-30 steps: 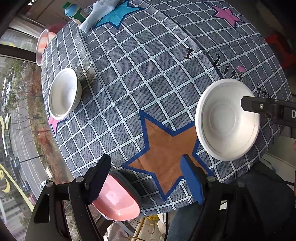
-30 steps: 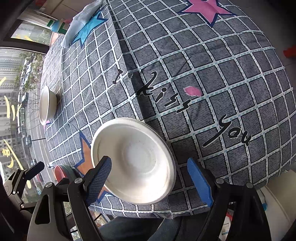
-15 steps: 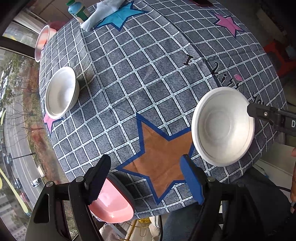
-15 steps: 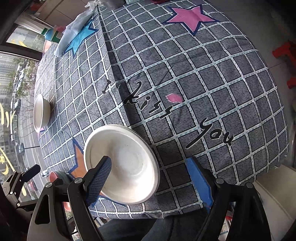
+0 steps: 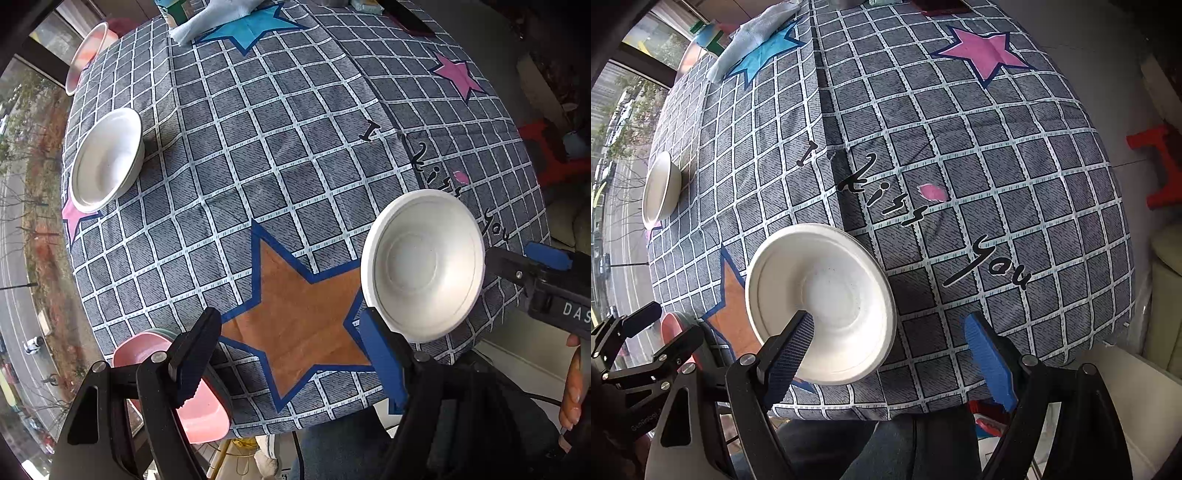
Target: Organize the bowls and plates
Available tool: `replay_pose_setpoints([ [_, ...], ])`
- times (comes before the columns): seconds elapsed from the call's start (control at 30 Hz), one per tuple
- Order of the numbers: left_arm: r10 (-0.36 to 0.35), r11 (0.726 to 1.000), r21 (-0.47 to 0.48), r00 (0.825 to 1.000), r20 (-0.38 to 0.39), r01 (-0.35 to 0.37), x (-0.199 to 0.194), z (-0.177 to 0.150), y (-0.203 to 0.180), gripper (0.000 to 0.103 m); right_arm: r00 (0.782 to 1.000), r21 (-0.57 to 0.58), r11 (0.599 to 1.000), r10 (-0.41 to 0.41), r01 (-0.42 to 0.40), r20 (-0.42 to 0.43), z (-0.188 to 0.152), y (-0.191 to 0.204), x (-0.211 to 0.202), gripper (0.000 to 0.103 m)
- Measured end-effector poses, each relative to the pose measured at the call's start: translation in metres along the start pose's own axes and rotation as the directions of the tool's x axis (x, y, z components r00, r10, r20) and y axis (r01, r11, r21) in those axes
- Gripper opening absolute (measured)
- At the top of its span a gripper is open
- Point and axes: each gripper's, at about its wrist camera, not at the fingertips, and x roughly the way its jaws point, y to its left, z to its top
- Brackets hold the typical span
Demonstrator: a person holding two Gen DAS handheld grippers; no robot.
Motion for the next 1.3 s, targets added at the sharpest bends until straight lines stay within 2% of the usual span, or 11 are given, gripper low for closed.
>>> replay_pose_setpoints([
  [0.3,-0.050,0.997,-0.058,0.998,0.022,0.052,0.001,0.000,0.007,0.080,0.997,-0.086,0.993,-0.076,0.077,0.022,0.002,0.018,-0.011,0.085],
  [0.47,-0.065,0.990,-0.121,0.997,0.034,0.069,0.002,0.000,0.021,0.080,0.996,-0.140,0.986,-0.085,0.086,0.010,0.006,0.037,-0.012,0.085],
  [0.6,-0.057,0.978,-0.197,0.995,0.083,0.072,-0.009,0.006,0.048,0.080,0.997,-0.200,0.977,-0.077,0.076,0.004,0.015,0.061,-0.014,0.085],
  [0.7,-0.043,0.954,-0.290,0.991,0.130,0.080,-0.019,0.013,0.080,0.080,0.998,-0.262,0.963,-0.065,0.063,0.004,0.024,0.089,-0.015,0.085],
  [0.8,-0.015,0.916,-0.394,0.988,0.155,0.076,-0.022,0.020,0.121,0.080,0.999,-0.308,0.951,-0.036,0.027,-0.025,0.035,0.120,-0.011,0.085],
  [0.93,0.031,0.858,-0.511,0.988,0.149,0.050,-0.015,0.027,0.176,0.080,0.998,-0.345,0.938,0.000,-0.022,-0.065,0.052,0.166,0.001,0.085],
  [1.07,0.074,0.809,-0.587,0.988,0.132,0.018,-0.004,0.037,0.216,0.080,0.998,-0.394,0.919,0.001,-0.026,-0.064,0.072,0.215,0.017,0.085],
  [1.13,0.092,0.794,-0.607,0.988,0.121,0.001,0.003,0.044,0.230,0.080,0.998,-0.398,0.917,0.008,-0.035,-0.068,0.083,0.236,0.027,0.085],
  [1.3,0.131,0.782,-0.622,0.986,0.107,-0.036,0.020,0.063,0.256,0.080,0.997,-0.375,0.926,0.021,-0.045,-0.068,0.114,0.270,0.051,0.085],
])
